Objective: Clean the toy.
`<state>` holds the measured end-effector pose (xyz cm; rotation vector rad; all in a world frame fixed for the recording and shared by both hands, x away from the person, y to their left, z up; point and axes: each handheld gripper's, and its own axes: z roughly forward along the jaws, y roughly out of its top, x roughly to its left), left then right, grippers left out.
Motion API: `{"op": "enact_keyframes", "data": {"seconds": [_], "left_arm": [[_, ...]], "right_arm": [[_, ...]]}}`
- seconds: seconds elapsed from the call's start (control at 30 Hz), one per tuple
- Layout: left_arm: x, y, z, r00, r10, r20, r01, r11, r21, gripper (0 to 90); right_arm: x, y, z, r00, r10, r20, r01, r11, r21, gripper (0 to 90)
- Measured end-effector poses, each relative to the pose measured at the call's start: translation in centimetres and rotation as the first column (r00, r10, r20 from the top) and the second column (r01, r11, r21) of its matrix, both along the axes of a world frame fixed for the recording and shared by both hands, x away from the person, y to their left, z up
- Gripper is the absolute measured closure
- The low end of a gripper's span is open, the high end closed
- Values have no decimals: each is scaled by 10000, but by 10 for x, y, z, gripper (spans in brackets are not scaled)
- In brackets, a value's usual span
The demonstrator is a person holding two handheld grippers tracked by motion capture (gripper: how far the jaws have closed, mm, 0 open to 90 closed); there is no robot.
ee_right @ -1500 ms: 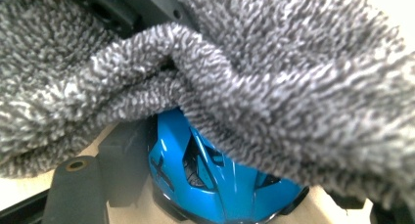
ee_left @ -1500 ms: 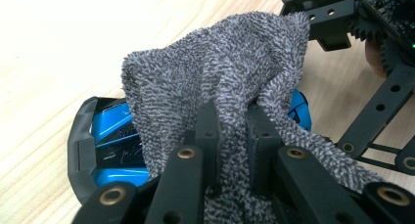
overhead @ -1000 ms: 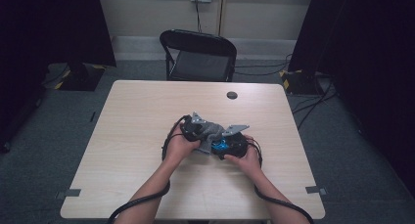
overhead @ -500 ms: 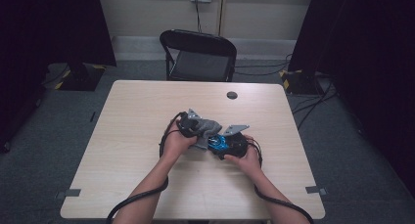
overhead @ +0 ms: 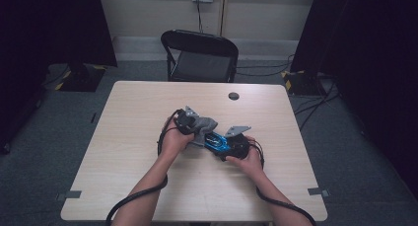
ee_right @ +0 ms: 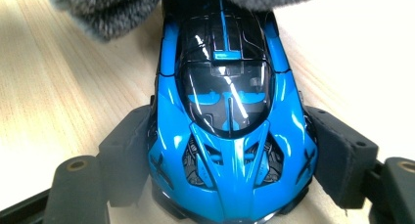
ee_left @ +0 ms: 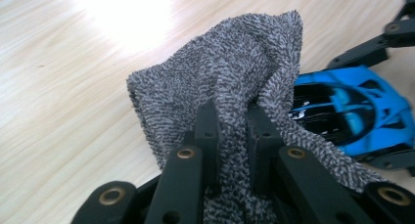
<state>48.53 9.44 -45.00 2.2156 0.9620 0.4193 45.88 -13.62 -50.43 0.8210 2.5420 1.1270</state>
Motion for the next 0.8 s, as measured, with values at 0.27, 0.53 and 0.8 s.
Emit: {"op": "enact_keyframes", "data": {"seconds": [0.27,0.53,0.8], "left_arm": [[4,17,-3,9988,480,-115,-480,9988,27,788],[6,35,-5,9958,893,-179,-892,9960,55,788],[4,57,6,9913,1317,14,-1316,9911,-220,788]], "right_arm": [[0,0,0,10000,3,1,-3,10000,1,252],[0,0,0,10000,-1,-3,1,10000,2,252],[0,0,0,10000,-4,-2,4,10000,2,252]]}}
